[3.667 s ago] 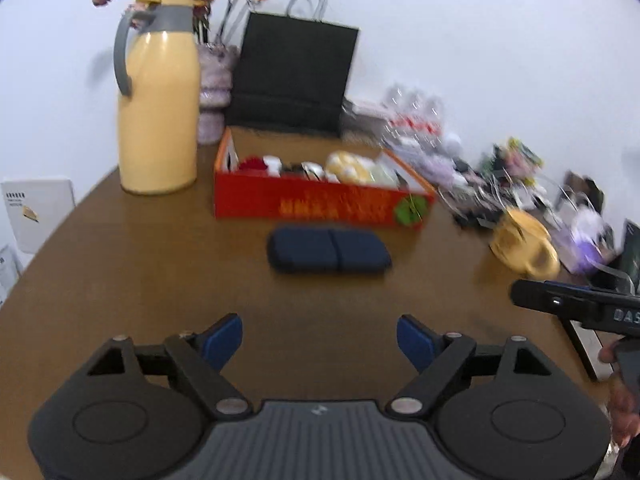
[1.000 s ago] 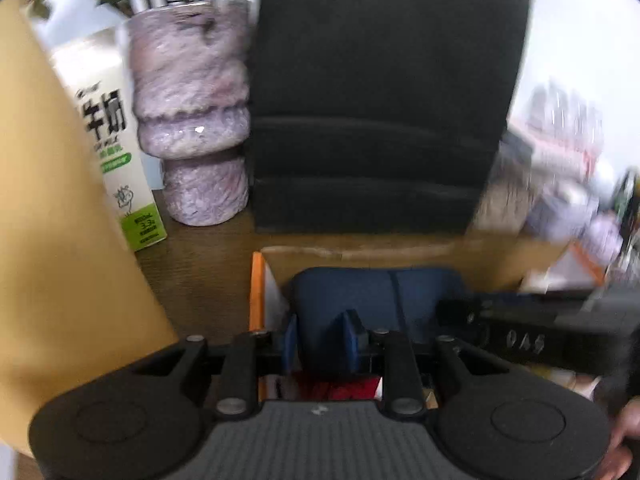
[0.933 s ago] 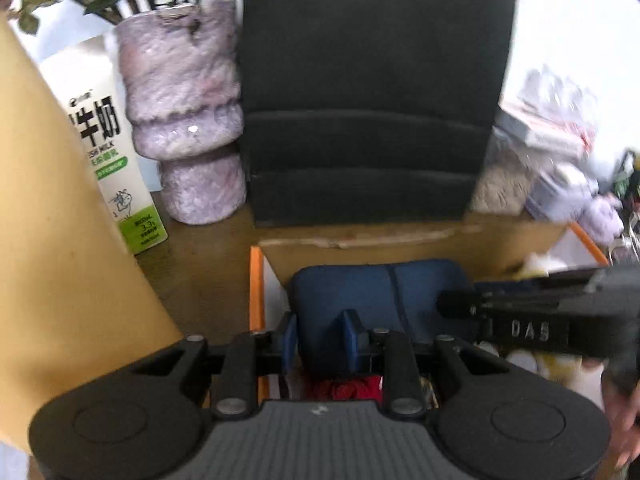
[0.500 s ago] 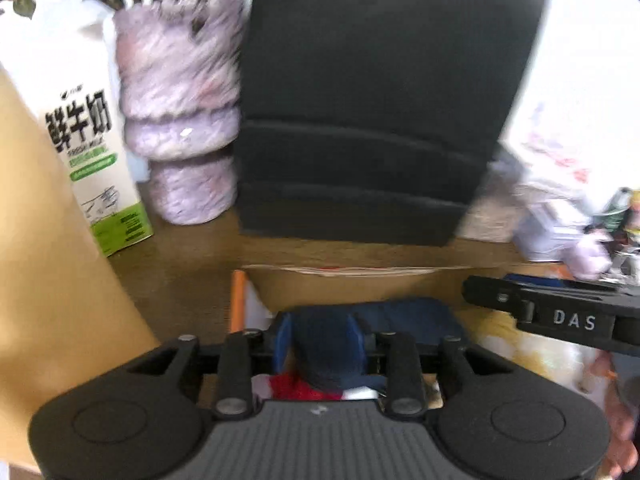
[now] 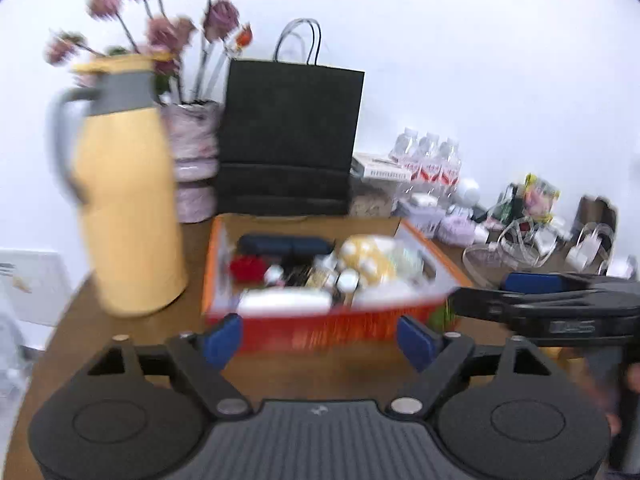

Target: Organize objects

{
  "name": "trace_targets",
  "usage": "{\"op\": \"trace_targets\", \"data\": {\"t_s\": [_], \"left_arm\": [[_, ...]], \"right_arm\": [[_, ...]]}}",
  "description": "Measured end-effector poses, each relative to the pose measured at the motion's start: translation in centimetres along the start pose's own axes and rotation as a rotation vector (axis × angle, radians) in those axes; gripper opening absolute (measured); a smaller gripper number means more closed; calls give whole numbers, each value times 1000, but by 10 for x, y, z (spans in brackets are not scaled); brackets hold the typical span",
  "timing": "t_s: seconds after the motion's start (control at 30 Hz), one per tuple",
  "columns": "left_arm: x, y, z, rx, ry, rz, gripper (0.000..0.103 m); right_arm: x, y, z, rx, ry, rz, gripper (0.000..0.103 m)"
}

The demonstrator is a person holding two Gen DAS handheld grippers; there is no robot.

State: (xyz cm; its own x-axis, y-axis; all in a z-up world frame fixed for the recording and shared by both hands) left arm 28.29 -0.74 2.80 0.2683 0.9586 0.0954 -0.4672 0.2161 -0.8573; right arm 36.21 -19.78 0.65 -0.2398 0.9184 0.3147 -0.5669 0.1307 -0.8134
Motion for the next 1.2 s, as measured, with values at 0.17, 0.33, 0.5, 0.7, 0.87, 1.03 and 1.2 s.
{"op": "trace_targets", "data": {"t_s": [0.17,0.33,0.5,0.7,0.87,1.03,1.2], "left_arm": [[-39,74,77,22,-143,30,103],[-68,125,120,147,-88,90,97],[-72,133,151,116,-108,82,97],[-73,129,185,57,-145,38,98],[-74,127,197,49,-138,36,98],[-74,128,194,60,-138,40,98],[-75,129,192,70,-130,36,98]], "right_arm": [[-2,84,103,-20,38,-40,103],[4,140,171,9,63,-2,103],[10,175,195,70,78,-21,103],[38,186,222,42,31,29,103],[55,186,228,18,61,71,103],[58,187,229,27,44,70,103],[53,189,227,34,52,48,103]]}}
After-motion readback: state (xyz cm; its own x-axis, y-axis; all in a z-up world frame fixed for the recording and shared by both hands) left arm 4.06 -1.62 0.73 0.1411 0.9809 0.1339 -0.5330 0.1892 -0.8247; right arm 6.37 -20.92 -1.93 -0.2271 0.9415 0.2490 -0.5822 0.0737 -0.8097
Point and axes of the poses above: each gripper's, at about its wrist camera, not at the fingertips, and z roughly against the way its jaws point, x to its left, y to its underside, the point moved 5 cm from there along -z, roughly the way its jaws point, and after that the axes turned 11 degrees about -z, right-handed, at the moved point
